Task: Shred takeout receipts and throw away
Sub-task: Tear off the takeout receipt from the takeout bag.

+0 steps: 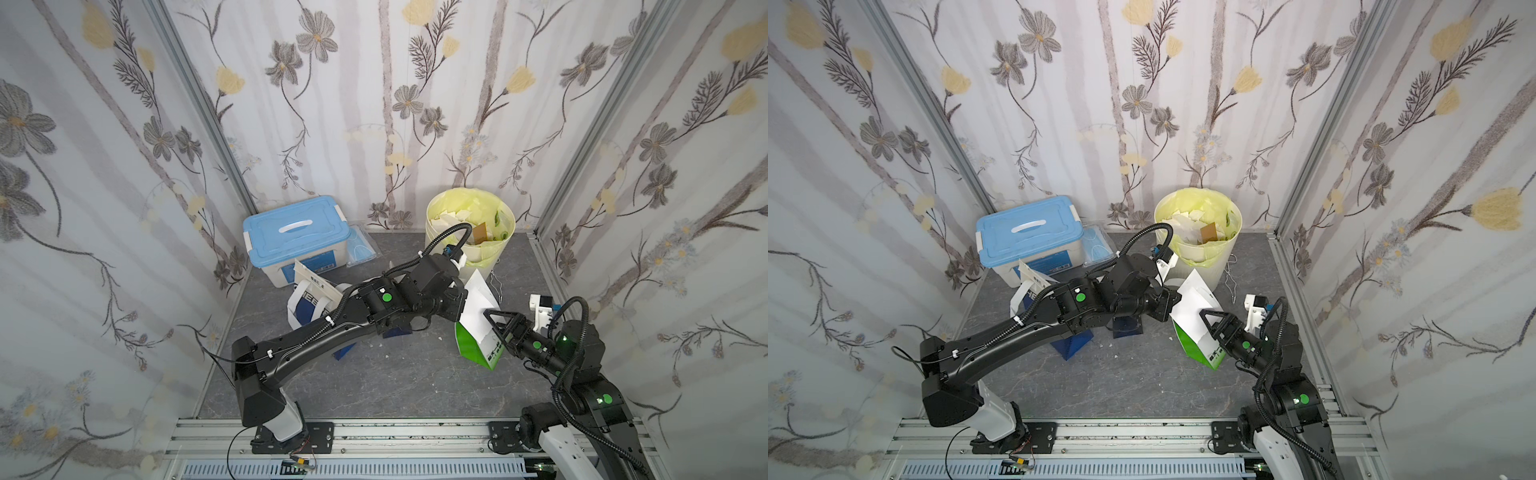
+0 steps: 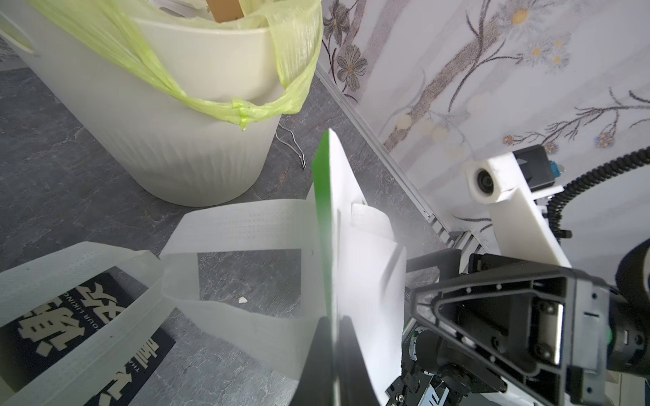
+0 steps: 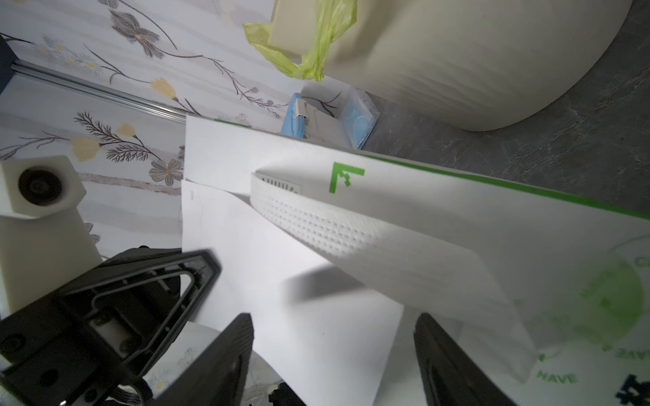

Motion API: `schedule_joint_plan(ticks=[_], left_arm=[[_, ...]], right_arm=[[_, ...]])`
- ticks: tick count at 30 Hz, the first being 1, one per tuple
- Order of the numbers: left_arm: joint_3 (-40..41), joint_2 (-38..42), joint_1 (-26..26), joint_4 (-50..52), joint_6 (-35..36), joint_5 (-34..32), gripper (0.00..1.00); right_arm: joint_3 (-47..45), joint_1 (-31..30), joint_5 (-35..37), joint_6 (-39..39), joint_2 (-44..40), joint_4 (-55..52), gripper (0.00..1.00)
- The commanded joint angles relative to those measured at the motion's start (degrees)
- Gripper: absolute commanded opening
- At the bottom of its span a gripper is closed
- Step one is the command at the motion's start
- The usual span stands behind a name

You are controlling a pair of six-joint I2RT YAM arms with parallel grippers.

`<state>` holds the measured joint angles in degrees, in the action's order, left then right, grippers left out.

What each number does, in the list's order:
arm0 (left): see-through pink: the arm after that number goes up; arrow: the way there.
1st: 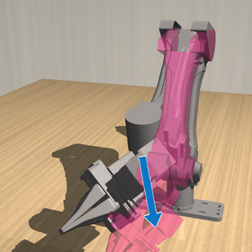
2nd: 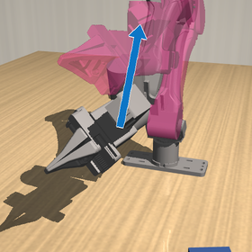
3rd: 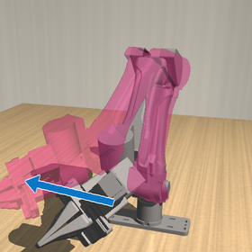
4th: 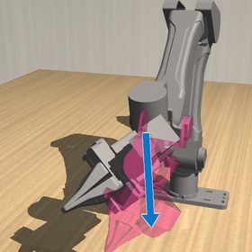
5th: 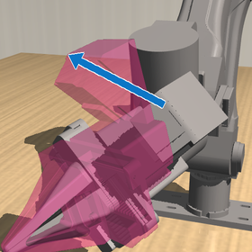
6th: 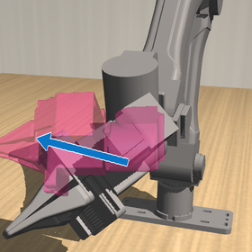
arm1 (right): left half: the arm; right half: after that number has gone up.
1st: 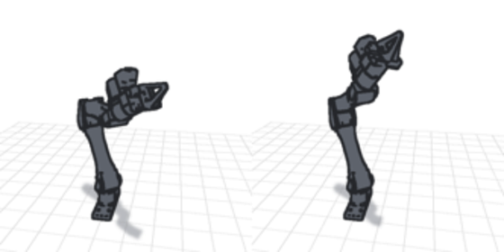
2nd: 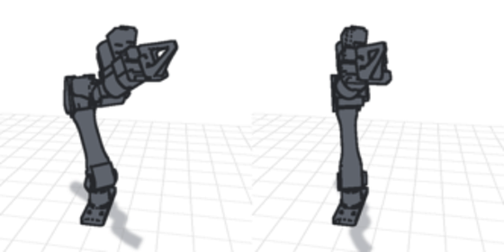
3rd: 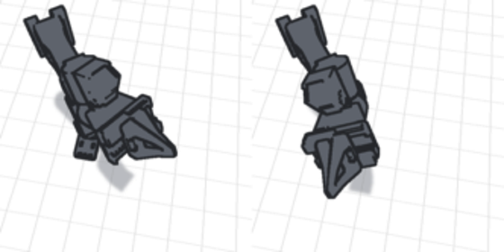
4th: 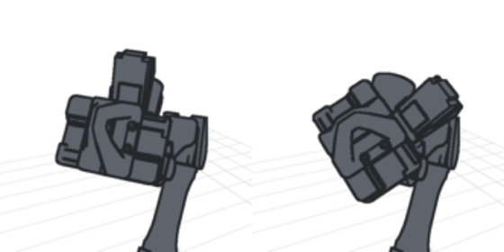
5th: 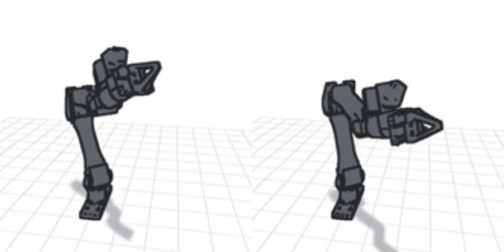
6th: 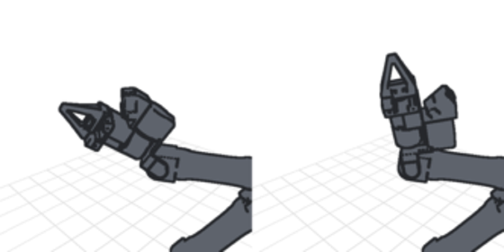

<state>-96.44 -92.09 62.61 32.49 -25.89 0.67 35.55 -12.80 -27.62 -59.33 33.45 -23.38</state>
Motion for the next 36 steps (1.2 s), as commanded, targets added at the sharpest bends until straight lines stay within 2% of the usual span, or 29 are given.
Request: schedule_joint_plan(ticks=[1,6,14,28,36], left_arm=[[0.2,0.6,0.0,-3.4,-1.3,-0.8,0.00],[-0.5,0.0,0.0,-0.9,-1.4,-3.2,0.00],[-4.8,-3.1,0.2,5.6,0.2,-4.7,0.00],[-6.6,-4.6,0.5,7.9,1.8,-5.4,0.00],[-8.9,-6.2,0.5,9.8,2.5,-5.1,0.00]], right_arm=[[-0.2,0.0,-1.6,-1.1,0.2,2.5,0.72],[0.5,0.0,-3.1,-1.3,0.1,3.0,0.59],[1.3,0.0,-3.0,-0.6,0.3,1.6,0.56],[2.1,0.0,-1.3,2.0,2.1,-1.2,0.57],[2.3,0.0,-0.7,3.0,2.7,-1.4,0.55]])
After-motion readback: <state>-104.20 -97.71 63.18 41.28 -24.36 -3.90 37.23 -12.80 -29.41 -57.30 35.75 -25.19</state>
